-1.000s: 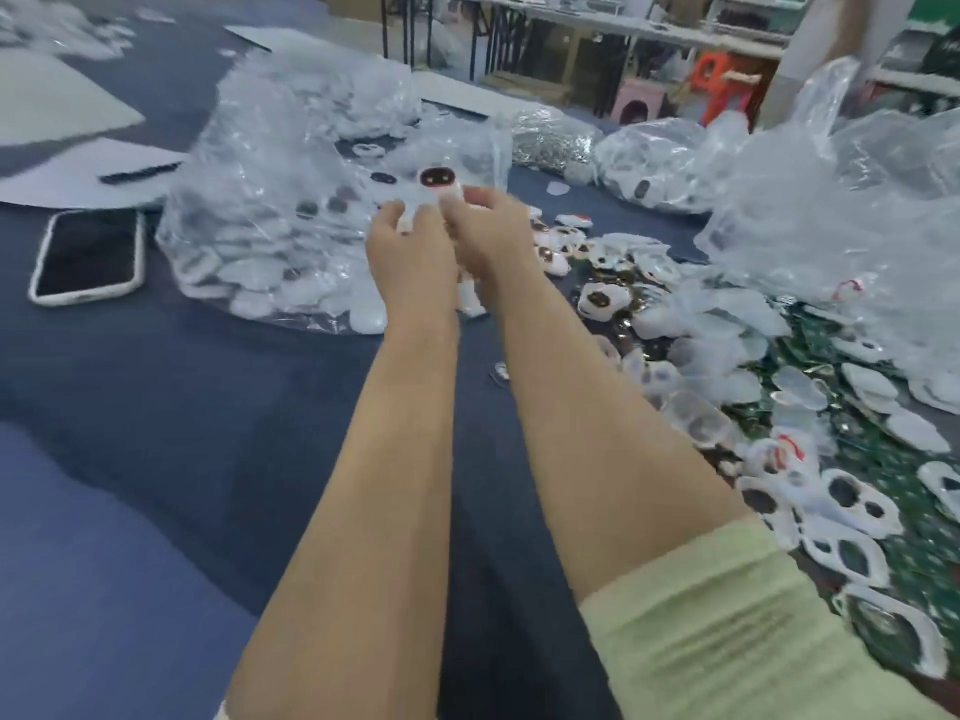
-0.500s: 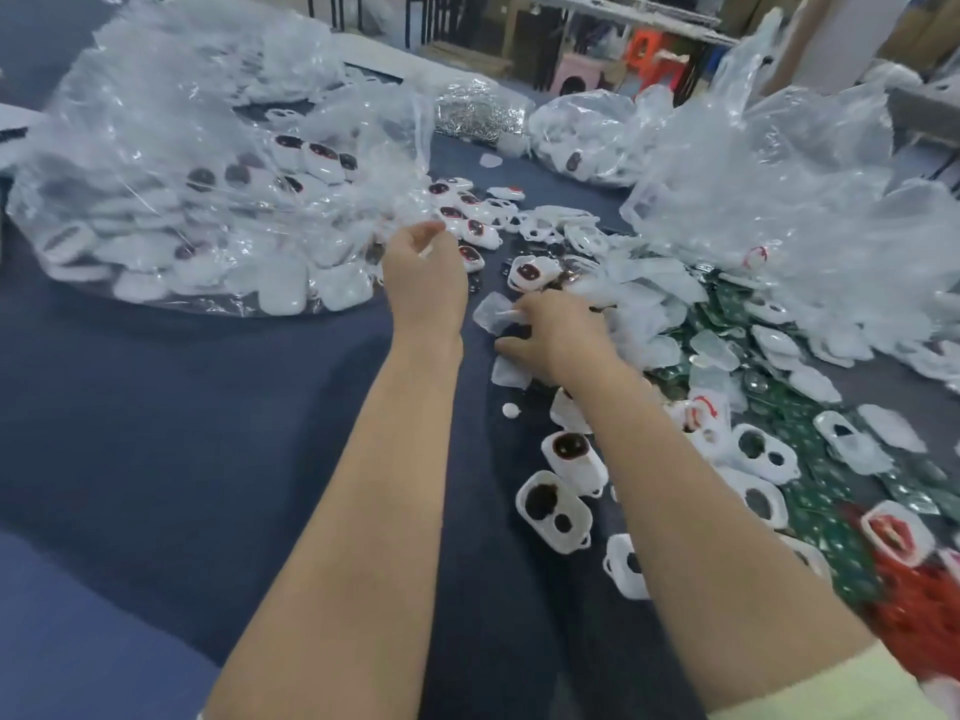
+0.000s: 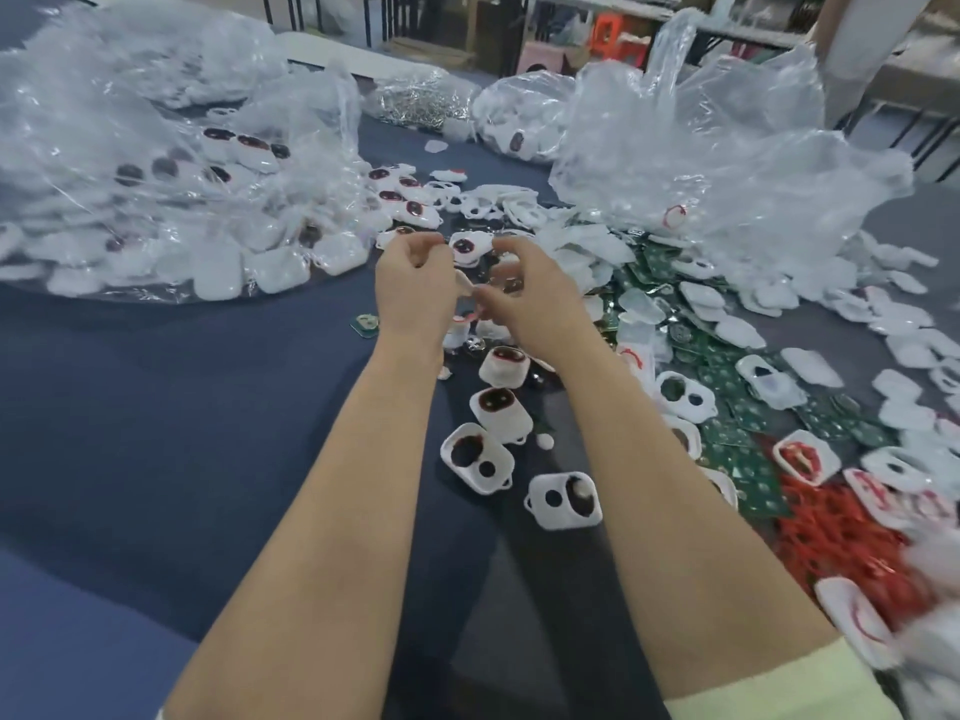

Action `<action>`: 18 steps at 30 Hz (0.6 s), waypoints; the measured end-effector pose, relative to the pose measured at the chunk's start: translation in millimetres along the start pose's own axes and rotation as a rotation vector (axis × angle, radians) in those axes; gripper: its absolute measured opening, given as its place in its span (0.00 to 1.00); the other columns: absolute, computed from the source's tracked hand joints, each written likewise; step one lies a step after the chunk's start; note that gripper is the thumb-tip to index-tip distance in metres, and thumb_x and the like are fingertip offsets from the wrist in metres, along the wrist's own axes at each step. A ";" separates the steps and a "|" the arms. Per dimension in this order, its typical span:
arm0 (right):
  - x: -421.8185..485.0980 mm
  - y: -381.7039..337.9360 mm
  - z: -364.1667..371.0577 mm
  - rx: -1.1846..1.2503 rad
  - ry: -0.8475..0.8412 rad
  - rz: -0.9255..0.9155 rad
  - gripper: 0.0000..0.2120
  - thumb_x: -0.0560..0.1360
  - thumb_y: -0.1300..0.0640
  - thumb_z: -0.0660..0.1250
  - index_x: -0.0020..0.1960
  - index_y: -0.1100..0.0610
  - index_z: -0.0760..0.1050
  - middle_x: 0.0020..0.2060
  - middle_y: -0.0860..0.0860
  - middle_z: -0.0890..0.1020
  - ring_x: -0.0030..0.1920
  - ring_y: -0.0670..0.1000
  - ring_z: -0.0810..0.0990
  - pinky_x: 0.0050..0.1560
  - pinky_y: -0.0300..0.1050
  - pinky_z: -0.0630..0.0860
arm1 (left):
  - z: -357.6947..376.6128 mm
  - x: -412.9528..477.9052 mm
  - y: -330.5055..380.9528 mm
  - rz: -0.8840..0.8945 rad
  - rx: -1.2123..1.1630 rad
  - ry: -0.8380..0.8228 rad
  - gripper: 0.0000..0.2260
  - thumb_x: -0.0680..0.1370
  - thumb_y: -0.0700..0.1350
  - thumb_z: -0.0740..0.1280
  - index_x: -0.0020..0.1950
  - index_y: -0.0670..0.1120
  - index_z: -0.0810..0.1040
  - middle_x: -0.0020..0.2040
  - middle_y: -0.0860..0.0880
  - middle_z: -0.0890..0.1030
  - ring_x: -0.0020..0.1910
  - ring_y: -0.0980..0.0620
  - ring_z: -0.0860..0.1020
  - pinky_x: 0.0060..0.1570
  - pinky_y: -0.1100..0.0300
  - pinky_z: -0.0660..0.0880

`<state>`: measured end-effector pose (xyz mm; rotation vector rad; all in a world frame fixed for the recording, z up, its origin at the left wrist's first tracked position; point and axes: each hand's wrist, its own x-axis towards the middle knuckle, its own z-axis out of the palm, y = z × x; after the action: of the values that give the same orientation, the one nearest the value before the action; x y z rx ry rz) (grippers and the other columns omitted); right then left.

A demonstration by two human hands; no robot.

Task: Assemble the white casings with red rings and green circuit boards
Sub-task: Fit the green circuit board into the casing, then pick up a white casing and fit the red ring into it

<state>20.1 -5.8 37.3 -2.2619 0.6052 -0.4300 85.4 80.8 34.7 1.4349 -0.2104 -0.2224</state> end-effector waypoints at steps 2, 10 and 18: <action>-6.3 5.6 -8.8 -0.010 0.048 0.007 0.18 0.76 0.58 0.67 0.65 0.55 0.71 0.56 0.54 0.79 0.51 0.54 0.80 0.57 0.48 0.74 | -2.4 -2.4 -3.2 0.000 0.007 0.016 0.06 0.79 0.37 0.61 0.52 0.45 0.75 0.43 0.53 0.74 0.45 0.55 0.74 0.45 0.68 0.70; -33.8 2.7 -22.8 -0.278 -0.184 -0.026 0.08 0.73 0.56 0.70 0.52 0.55 0.81 0.47 0.51 0.83 0.45 0.47 0.78 0.43 0.35 0.68 | -15.2 -8.5 -3.0 -0.026 -0.044 0.098 0.11 0.79 0.35 0.58 0.60 0.39 0.74 0.47 0.50 0.73 0.23 0.71 0.73 0.23 0.77 0.66; -54.2 -23.7 -21.9 -0.510 -0.488 -0.080 0.22 0.69 0.48 0.74 0.61 0.51 0.75 0.51 0.48 0.75 0.52 0.50 0.74 0.47 0.42 0.71 | -13.6 -9.3 -7.6 -0.028 -0.045 0.071 0.11 0.79 0.35 0.58 0.60 0.38 0.74 0.42 0.55 0.72 0.23 0.74 0.71 0.26 0.78 0.66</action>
<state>-28.4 25.4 62.8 -2.7420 0.3955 0.2774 80.0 95.5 25.3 1.3994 -0.1265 -0.1979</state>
